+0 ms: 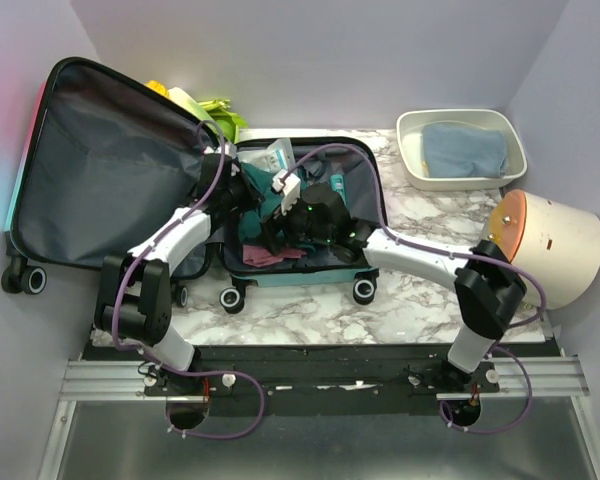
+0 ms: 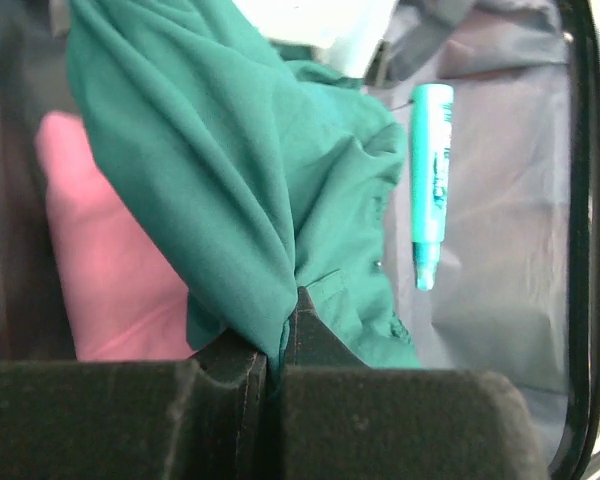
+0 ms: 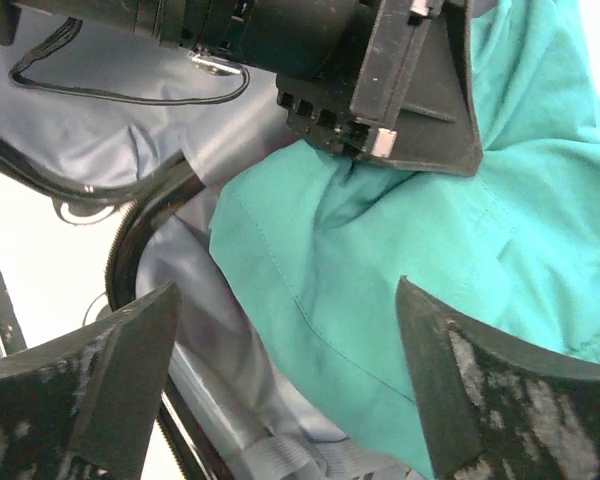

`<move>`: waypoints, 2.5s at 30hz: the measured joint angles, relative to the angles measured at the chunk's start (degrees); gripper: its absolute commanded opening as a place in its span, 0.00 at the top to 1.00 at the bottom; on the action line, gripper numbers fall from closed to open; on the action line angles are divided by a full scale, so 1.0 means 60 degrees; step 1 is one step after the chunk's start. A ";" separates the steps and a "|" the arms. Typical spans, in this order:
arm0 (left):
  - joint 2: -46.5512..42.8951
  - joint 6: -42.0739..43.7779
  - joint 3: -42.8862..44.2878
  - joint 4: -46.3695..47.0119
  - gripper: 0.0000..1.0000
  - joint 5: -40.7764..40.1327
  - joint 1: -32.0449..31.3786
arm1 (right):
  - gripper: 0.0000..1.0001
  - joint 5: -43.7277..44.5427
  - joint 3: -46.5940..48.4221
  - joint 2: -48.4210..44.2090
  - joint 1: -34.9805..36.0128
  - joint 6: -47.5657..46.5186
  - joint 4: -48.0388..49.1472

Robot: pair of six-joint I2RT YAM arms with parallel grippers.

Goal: Open, take out, and arrange the luggage

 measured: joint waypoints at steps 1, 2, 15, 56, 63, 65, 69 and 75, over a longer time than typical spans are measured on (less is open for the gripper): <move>0.0007 0.0408 0.0219 -0.0146 1.00 0.0135 0.0000 | 0.00 0.0168 -0.0066 -0.0204 0.0000 0.0007 -0.0026; 0.0007 0.0710 0.0426 -0.0273 1.00 0.0240 0.0000 | 0.00 0.0321 -0.0124 -0.0419 0.0000 0.0058 -0.0055; -0.0168 0.4397 0.1803 -0.1650 1.00 0.1377 -0.0113 | 0.00 0.3519 -0.1461 -0.2116 -0.0197 0.0958 -0.0022; -0.1861 0.0404 0.2637 -0.4699 1.00 -0.3129 0.0488 | 0.00 0.0109 -0.0648 0.0984 0.1457 -0.3923 0.4976; -0.1934 0.0441 0.2637 -0.4703 1.00 -0.2703 0.0488 | 0.00 0.1293 -0.1005 0.0838 0.1545 -0.3337 0.5676; -0.2007 0.0812 0.2652 -0.4506 1.00 -0.2164 0.0488 | 0.00 0.1581 -0.1625 0.0430 0.1537 -0.3042 0.5643; -0.2033 0.1734 0.3242 -0.4364 1.00 -0.0852 0.0484 | 0.00 0.2339 -0.2331 -0.0576 0.1537 -0.2364 0.5348; -0.2029 0.3756 0.4597 -0.4189 1.00 0.0823 -0.0015 | 0.00 0.2918 -0.3370 -0.2725 0.1406 -0.1963 0.4998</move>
